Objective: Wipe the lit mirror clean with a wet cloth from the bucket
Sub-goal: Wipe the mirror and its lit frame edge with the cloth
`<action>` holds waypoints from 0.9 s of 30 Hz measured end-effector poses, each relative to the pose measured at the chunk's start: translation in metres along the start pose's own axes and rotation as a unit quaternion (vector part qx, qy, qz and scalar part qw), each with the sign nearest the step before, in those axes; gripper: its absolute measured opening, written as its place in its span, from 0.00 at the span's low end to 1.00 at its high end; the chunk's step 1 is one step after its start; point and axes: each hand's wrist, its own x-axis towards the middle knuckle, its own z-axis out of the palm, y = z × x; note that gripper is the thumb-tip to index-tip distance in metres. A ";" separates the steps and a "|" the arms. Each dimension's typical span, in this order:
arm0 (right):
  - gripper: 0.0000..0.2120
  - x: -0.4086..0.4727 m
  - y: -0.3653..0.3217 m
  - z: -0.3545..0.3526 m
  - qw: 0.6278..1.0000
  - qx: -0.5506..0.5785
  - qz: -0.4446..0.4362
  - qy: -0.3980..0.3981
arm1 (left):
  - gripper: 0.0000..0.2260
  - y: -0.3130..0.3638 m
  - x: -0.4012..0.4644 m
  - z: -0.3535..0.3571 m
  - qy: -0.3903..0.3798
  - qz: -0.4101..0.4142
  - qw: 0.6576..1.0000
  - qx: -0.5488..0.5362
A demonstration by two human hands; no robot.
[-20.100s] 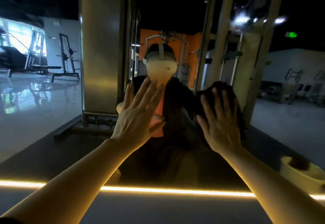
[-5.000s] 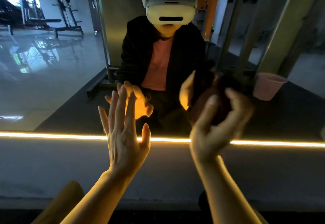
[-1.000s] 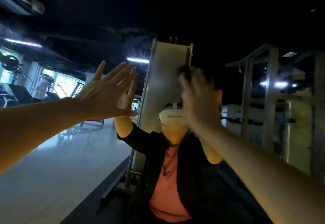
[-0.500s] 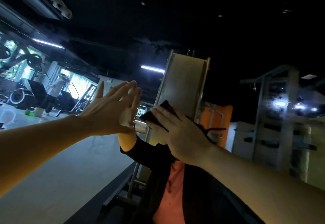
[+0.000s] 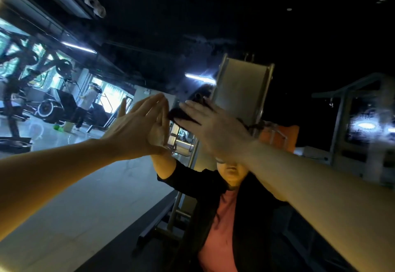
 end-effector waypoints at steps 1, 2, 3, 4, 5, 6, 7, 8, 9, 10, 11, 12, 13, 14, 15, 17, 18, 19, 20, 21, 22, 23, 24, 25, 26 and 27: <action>0.27 0.005 0.014 -0.005 0.999 -0.014 0.031 0.003 | 0.57 0.001 -0.004 -0.001 0.020 -0.007 1.000 0.005; 0.26 0.011 0.030 -0.012 0.993 -0.030 0.111 -0.023 | 0.58 -0.001 -0.004 -0.002 0.016 -0.006 1.000 0.012; 0.27 0.018 0.050 -0.014 0.977 -0.053 0.209 0.003 | 0.58 -0.003 -0.005 -0.002 0.018 -0.008 1.000 0.018; 0.27 0.025 0.061 -0.018 0.955 -0.058 0.289 0.020 | 0.57 -0.002 -0.009 0.000 0.024 -0.017 0.999 0.025; 0.27 0.031 0.061 -0.017 0.936 -0.062 0.345 0.030 | 0.57 0.001 -0.010 -0.002 0.021 -0.018 0.999 0.025; 0.27 0.035 0.048 -0.016 0.932 -0.061 0.354 0.047 | 0.57 0.003 -0.009 -0.003 0.015 -0.020 1.000 0.008; 0.28 0.037 0.027 -0.008 0.945 -0.053 0.319 0.054 | 0.57 0.003 -0.008 -0.002 0.018 -0.021 1.000 0.011; 0.29 0.034 0.002 0.002 0.970 -0.044 0.239 0.025 | 0.57 0.006 -0.008 -0.004 0.008 -0.026 0.999 0.019; 0.29 0.029 -0.021 0.009 0.989 -0.036 0.145 0.000 | 0.57 0.006 -0.009 -0.004 0.009 -0.030 0.999 0.016; 0.29 0.024 -0.035 0.013 0.997 -0.034 0.058 -0.034 | 0.58 0.006 -0.010 -0.004 0.014 -0.034 0.999 0.010; 0.28 0.021 -0.035 0.012 0.997 -0.034 0.011 -0.066 | 0.58 0.006 -0.010 -0.003 0.014 -0.033 0.999 0.008; 0.27 0.022 -0.023 0.007 0.997 -0.041 0.004 -0.065 | 0.59 0.005 -0.008 -0.006 0.003 -0.037 0.999 0.019; 0.26 0.025 -0.003 0.004 0.996 -0.055 0.055 -0.034 | 0.59 0.003 -0.005 -0.010 -0.002 -0.038 0.999 0.032; 0.26 0.029 0.018 -0.001 0.987 -0.065 0.145 -0.014 | 0.59 0.001 0.000 -0.014 -0.008 -0.042 0.998 0.035; 0.26 0.033 0.042 -0.007 0.967 -0.073 0.244 0.004 | 0.58 -0.001 0.006 -0.018 -0.008 -0.049 0.998 0.033; 0.27 0.042 0.075 -0.020 0.915 -0.076 0.395 0.034 | 0.57 0.002 0.017 -0.027 -0.015 -0.065 0.997 0.033; 0.27 0.048 0.076 -0.022 0.901 -0.073 0.425 0.047 | 0.56 0.004 0.022 -0.031 -0.010 -0.072 0.997 0.029; 0.28 0.054 0.067 -0.019 0.905 -0.072 0.417 0.054 | 0.54 0.007 0.027 -0.034 -0.009 -0.086 0.996 0.016; 0.28 0.058 0.051 -0.013 0.929 -0.068 0.361 0.051 | 0.53 0.010 0.032 -0.036 -0.007 -0.101 0.995 -0.001; 0.28 0.057 0.032 -0.003 0.960 -0.051 0.271 0.036 | 0.54 0.010 0.036 -0.036 -0.001 -0.111 0.994 -0.017; 0.28 0.052 0.014 0.005 0.985 -0.034 0.166 0.017 | 0.55 0.009 0.040 -0.036 0.009 -0.116 0.993 -0.026; 0.28 0.047 0.003 0.008 0.996 -0.032 0.084 -0.010 | 0.56 0.006 0.043 -0.035 0.014 -0.118 0.992 -0.033; 0.28 0.046 0.007 0.008 0.998 -0.041 0.047 -0.027 | 0.56 0.002 0.045 -0.035 0.018 -0.121 0.992 -0.037; 0.27 0.048 0.021 0.004 0.996 -0.047 0.069 -0.033 | 0.56 -0.002 0.046 -0.034 0.023 -0.123 0.991 -0.040; 0.27 0.053 0.039 0.001 0.989 -0.058 0.133 -0.024 | 0.55 -0.006 0.047 -0.035 0.033 -0.123 0.991 -0.048; 0.27 0.061 0.057 -0.001 0.974 -0.067 0.218 -0.013 | 0.51 -0.010 0.048 -0.035 0.046 -0.127 0.989 -0.064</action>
